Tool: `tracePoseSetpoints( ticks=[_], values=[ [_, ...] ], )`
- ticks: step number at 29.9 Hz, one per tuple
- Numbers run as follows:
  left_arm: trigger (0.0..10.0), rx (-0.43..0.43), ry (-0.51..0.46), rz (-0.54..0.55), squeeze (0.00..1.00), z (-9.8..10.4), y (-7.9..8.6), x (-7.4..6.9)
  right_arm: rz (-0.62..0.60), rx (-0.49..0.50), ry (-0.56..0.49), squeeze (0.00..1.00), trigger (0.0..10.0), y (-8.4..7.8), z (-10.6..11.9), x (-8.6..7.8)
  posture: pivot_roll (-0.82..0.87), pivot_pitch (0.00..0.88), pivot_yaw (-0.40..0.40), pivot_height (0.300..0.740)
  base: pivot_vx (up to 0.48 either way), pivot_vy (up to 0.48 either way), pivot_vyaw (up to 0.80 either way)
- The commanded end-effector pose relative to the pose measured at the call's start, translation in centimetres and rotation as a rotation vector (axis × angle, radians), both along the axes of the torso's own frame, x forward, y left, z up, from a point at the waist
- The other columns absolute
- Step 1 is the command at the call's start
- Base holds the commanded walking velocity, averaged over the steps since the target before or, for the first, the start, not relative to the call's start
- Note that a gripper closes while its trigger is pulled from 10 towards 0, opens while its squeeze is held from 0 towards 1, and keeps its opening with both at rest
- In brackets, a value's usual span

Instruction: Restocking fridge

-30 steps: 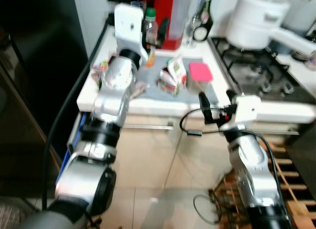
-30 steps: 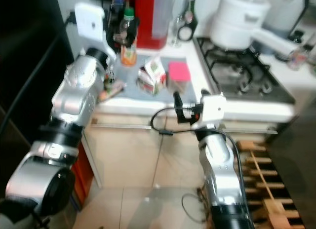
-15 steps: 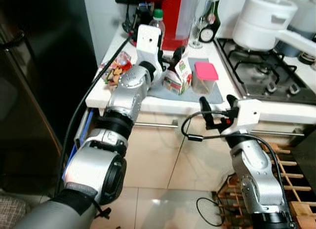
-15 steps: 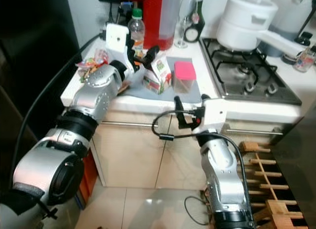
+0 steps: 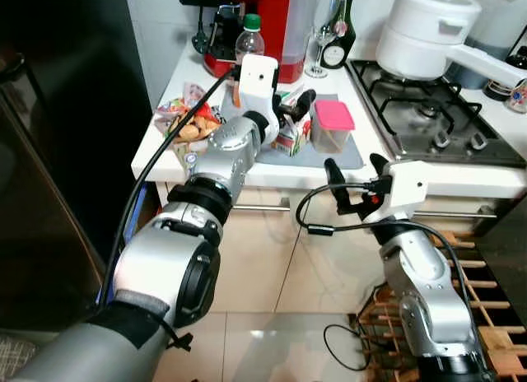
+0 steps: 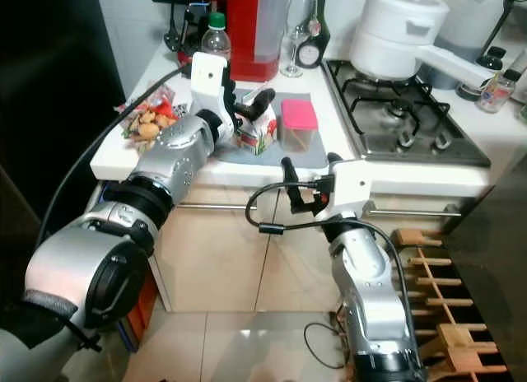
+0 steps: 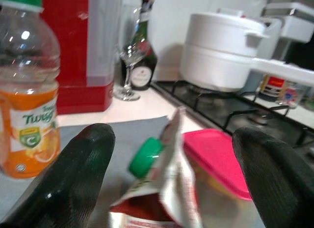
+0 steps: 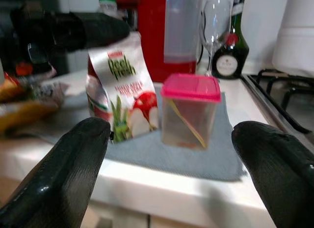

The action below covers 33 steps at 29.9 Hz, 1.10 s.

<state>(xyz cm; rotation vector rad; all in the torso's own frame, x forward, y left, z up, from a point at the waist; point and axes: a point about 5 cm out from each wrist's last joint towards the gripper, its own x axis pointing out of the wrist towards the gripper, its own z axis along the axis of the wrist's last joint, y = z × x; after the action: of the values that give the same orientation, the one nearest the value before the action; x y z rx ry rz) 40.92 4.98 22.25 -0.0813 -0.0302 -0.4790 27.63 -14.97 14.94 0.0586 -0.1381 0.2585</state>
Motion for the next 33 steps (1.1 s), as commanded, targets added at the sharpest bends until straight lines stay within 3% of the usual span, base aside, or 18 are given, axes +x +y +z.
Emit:
tracePoseSetpoints(
  ticks=[1,15,20,23,28,29,33],
  values=[
    [10.0,-0.012,-0.038,0.001,0.00,1.4,-0.3,0.2,-0.005,-0.005,0.008,0.05,10.0,-0.5,0.2,-0.5,-0.21,0.000,-0.042,0.740,0.000,0.000,0.00],
    [10.0,-0.018,0.000,-0.002,0.00,1.0,-1.8,-0.1,-0.013,-0.048,0.066,0.06,10.0,-1.6,0.2,-3.1,-0.30,0.045,-0.053,0.740,0.000,0.000,0.00],
    [10.0,0.011,0.016,0.041,0.00,0.3,-1.3,0.0,-0.016,-0.051,0.075,0.06,10.0,-1.7,0.2,-3.4,-0.30,0.059,-0.056,0.740,0.000,0.000,0.00],
    [10.0,0.105,0.016,0.106,0.00,-0.4,-0.4,0.2,-0.015,-0.057,0.093,0.05,10.0,-1.7,0.1,-3.8,-0.31,0.067,-0.060,0.740,0.000,0.000,0.00],
    [10.0,0.058,0.018,0.096,0.00,-0.2,-0.4,0.2,-0.013,-0.059,0.106,0.05,10.0,-1.7,0.0,-4.1,-0.31,0.077,-0.061,0.740,0.000,0.000,0.00],
    [0.0,0.082,0.017,0.099,0.00,-0.3,-0.3,0.2,-0.014,-0.060,0.110,0.05,10.0,-1.7,-0.1,-4.1,-0.31,0.078,-0.061,0.740,0.000,0.000,0.00],
    [0.0,0.055,0.034,0.095,0.00,-0.6,-0.2,0.2,-0.014,-0.062,0.112,0.05,10.0,-1.7,0.0,-3.9,-0.31,0.080,-0.065,0.740,0.000,0.000,0.00]
  ],
)
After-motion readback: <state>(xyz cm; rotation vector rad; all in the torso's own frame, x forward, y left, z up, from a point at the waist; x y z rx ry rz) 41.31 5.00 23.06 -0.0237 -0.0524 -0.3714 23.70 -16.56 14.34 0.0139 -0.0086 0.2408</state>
